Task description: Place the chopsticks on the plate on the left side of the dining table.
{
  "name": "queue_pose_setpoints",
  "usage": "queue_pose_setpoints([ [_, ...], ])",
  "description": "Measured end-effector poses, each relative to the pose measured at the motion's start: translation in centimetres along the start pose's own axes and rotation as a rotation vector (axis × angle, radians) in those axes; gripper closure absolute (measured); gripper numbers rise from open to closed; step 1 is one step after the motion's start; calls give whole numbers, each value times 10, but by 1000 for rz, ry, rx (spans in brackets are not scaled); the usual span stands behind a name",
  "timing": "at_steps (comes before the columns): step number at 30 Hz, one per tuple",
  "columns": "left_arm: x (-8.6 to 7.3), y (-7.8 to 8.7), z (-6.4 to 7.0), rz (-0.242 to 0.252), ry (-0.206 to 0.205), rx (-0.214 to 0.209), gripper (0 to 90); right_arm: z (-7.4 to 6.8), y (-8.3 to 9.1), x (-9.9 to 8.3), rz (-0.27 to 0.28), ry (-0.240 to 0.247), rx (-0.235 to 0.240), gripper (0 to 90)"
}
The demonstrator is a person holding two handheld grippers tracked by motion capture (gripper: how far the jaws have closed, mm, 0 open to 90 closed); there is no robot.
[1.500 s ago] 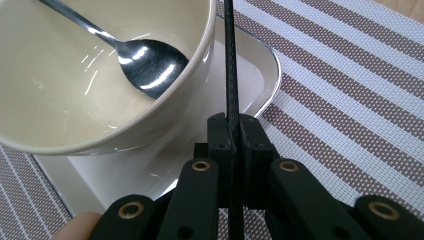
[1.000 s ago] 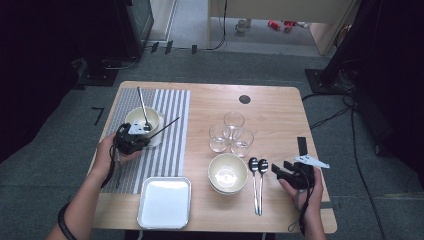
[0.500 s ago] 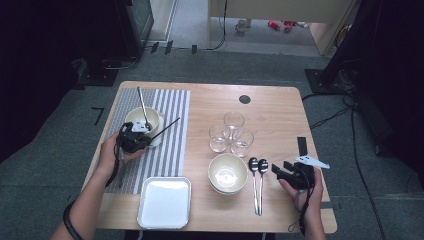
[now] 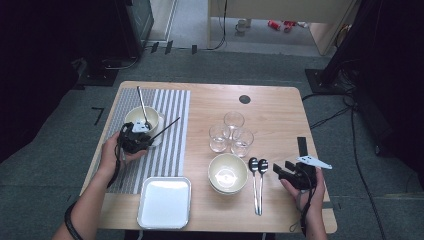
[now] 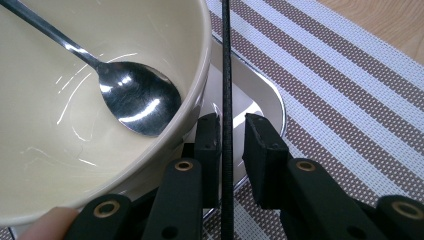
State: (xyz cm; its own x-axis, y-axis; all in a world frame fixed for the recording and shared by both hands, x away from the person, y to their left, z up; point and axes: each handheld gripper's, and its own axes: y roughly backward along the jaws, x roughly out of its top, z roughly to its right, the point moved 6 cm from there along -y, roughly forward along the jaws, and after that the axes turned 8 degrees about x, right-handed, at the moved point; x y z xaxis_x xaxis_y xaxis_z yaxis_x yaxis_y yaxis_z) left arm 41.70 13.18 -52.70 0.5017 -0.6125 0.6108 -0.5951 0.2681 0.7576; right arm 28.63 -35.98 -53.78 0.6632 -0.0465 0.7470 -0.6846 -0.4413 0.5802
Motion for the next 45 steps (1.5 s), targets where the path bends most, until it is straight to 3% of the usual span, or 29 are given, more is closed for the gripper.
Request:
queue_pose_setpoints([
  [8,-3,7,1,20,11,17,726,0,1,1,4,-1,-2,437],
  [15,-7,16,2,38,24,3,717,2,4,2,11,-6,-7,437],
  [21,-5,27,4,55,-2,28,700,4,5,2,8,0,-21,439],
  [27,0,41,11,100,5,30,697,3,6,3,12,5,-28,439],
  [36,4,54,33,151,4,-14,690,6,8,4,14,10,-49,445],
  [39,3,54,40,146,-12,-26,686,6,8,3,16,5,-51,450],
  [41,2,56,44,161,15,-53,687,5,7,2,14,8,-53,453],
  [45,-2,56,54,156,12,-73,683,4,6,0,6,21,-67,463],
])
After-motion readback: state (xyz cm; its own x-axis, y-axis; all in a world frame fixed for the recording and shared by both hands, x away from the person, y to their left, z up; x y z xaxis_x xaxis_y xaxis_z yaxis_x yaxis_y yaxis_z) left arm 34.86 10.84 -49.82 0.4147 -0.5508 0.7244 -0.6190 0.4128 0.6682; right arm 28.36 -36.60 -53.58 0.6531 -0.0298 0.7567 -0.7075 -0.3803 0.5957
